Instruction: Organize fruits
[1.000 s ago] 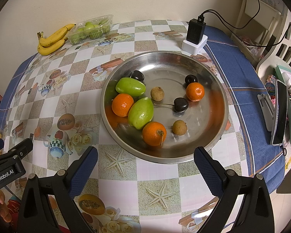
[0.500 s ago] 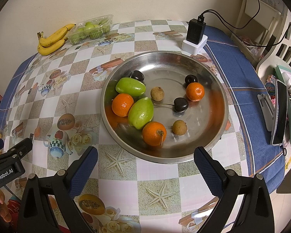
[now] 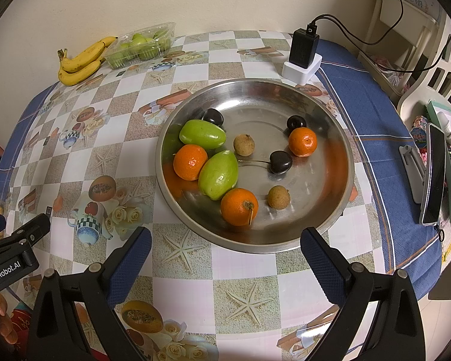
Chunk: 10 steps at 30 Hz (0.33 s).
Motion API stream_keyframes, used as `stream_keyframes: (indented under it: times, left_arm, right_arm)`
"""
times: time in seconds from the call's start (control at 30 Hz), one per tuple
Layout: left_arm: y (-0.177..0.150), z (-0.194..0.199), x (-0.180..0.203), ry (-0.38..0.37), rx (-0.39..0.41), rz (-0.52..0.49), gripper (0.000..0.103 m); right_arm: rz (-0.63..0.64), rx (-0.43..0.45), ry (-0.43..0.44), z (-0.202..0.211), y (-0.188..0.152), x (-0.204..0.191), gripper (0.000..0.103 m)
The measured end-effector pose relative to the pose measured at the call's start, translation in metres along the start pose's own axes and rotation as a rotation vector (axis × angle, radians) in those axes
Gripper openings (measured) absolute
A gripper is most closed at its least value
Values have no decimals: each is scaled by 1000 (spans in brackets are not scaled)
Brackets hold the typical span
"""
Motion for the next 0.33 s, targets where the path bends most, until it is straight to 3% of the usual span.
stream_keyframes:
  times: [0.33]
  left_arm:
    - [-1,1,2,-3,0,8,103]
  right_arm:
    - [-2,0,1,0,0,0,99]
Point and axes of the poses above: each gripper's, at about its wrist camera, not at the fingertips, and z roughly against the way its jaws point, x to its right, y to its top, the point moved 1 cm from there along -z, roughly the way its jaws point, and after that the axes turned 12 degrees about y, right-handed, at the moved point
